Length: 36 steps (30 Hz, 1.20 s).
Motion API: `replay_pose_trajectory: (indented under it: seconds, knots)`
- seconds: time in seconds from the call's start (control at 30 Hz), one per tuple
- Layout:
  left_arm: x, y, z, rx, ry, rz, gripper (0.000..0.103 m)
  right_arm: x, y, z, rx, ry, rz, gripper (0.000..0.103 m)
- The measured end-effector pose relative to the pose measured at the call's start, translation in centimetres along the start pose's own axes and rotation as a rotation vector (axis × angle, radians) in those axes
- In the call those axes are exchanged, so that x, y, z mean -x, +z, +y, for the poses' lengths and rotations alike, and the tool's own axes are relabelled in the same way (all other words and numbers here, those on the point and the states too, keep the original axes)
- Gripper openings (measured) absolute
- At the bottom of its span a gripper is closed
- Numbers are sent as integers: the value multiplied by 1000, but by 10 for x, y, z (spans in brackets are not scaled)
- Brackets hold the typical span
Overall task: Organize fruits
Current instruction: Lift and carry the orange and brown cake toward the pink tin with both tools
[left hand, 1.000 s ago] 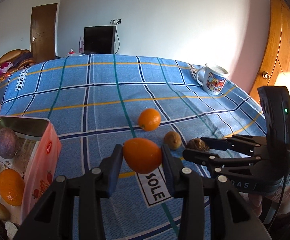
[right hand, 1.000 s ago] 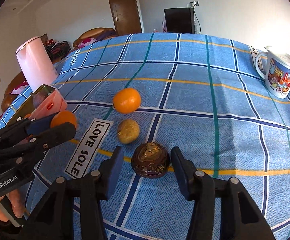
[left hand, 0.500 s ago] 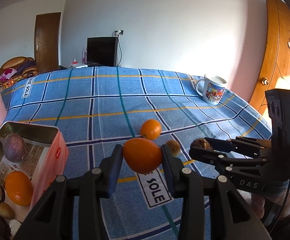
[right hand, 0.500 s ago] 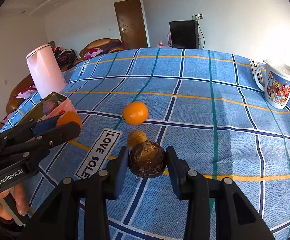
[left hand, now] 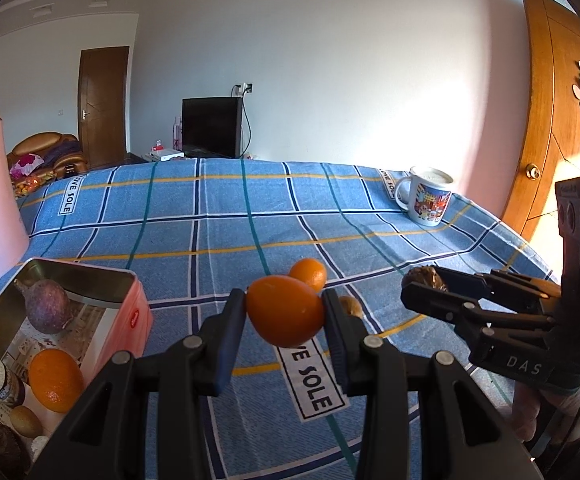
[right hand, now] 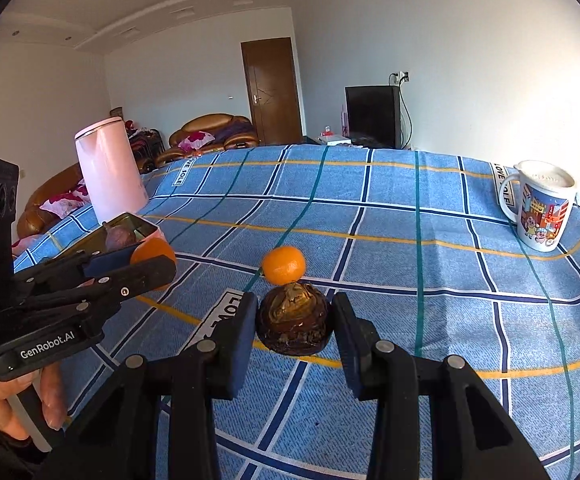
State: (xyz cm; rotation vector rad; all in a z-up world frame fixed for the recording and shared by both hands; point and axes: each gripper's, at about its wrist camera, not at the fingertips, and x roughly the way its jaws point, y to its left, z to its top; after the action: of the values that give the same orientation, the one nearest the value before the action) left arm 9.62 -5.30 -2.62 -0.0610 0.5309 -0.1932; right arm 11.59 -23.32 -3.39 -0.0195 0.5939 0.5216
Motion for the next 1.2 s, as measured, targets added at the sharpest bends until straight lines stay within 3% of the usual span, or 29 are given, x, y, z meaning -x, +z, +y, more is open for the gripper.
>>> replay_pose_trajectory:
  seconds: [0.83, 1.2]
  knots:
    - [23, -3, -11, -64, 51, -107, 40, 35, -6, 10, 50, -48, -190, 40]
    - [25, -3, -6, -53, 44, -108, 40, 34, -5, 16, 59, -44, -191, 40]
